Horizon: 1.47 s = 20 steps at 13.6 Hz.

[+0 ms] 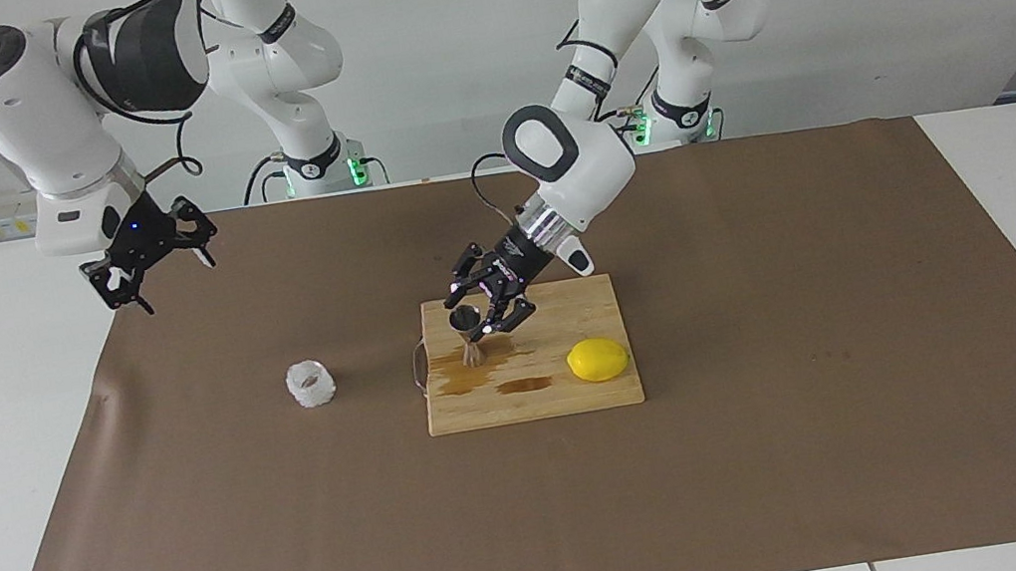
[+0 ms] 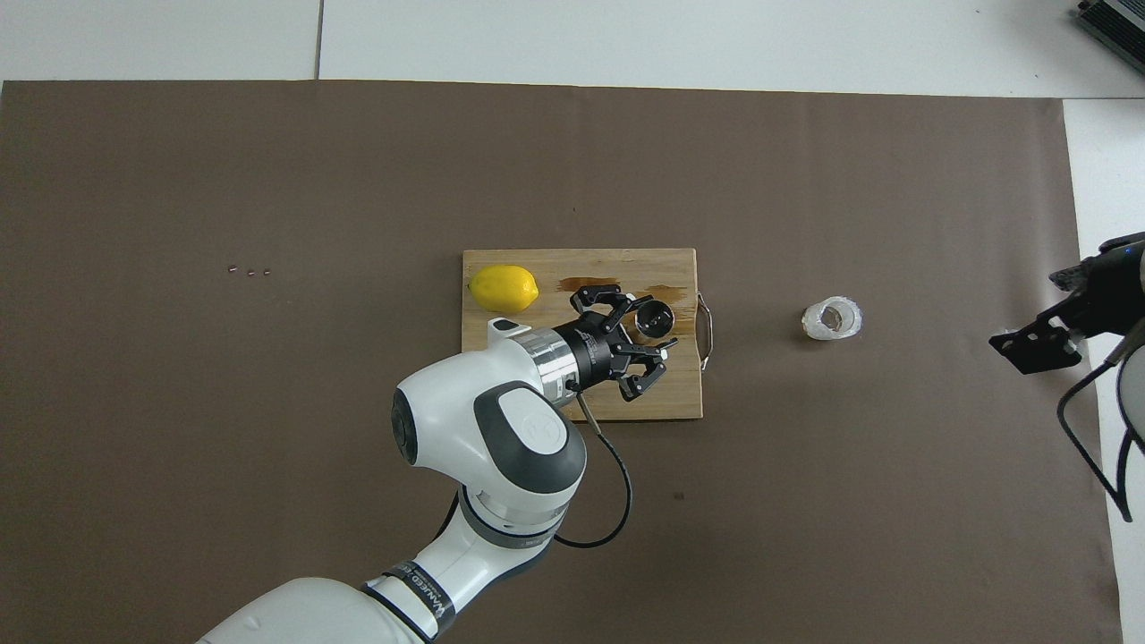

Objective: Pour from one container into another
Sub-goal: 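Open the left gripper off the cup while the right gripper reaches forward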

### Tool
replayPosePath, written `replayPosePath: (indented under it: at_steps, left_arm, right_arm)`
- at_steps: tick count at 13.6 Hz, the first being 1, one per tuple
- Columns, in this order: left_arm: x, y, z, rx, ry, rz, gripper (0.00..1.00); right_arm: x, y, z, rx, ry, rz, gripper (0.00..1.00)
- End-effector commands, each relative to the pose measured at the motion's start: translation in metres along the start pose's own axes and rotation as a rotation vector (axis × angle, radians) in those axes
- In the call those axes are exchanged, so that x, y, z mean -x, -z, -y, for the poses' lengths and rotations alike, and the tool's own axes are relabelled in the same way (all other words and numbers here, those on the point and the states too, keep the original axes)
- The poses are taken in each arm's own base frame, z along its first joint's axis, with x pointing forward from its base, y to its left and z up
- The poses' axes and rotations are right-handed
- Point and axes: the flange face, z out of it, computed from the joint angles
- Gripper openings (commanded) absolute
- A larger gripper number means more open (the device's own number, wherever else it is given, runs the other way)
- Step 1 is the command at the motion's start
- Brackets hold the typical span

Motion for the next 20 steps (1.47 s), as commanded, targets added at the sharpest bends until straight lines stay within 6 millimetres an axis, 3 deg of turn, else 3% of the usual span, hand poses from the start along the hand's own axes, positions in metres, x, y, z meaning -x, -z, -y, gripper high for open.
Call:
replayPosePath:
  at_steps: [1,2,4,7,10,14,20]
  left_arm:
    - [0.006,-0.003,0.0,0.011,-0.039,-0.005,0.92]
    - [0.008,-0.001,-0.001,0.014,-0.04,-0.003,1.0]
    - [0.006,0.002,0.0,0.012,-0.063,-0.005,1.0]
    - [0.011,0.014,0.005,0.01,-0.068,0.002,1.0]
    - [0.026,0.033,0.004,0.021,-0.08,0.028,1.0]
    - [0.041,0.066,-0.024,-0.022,-0.1,0.094,1.0]
    - [0.037,0.128,-0.104,-0.269,-0.336,0.015,1.0]
  right_arm:
    - [0.006,-0.019,-0.008,-0.018,0.081,-0.058,1.0]
    - [0.006,-0.025,-0.013,-0.015,0.132,-0.067,1.0]
    - [0.002,-0.038,-0.017,-0.049,0.173,-0.097,1.0]
    - [-0.002,-0.074,-0.033,-0.111,0.261,-0.162,1.0]
    - [-0.007,-0.101,-0.043,-0.141,0.349,-0.228,1.0]
    - [-0.015,-0.148,-0.053,-0.148,0.435,-0.319,1.0]
    - [-0.021,-0.205,-0.037,-0.203,0.536,-0.389,1.0]
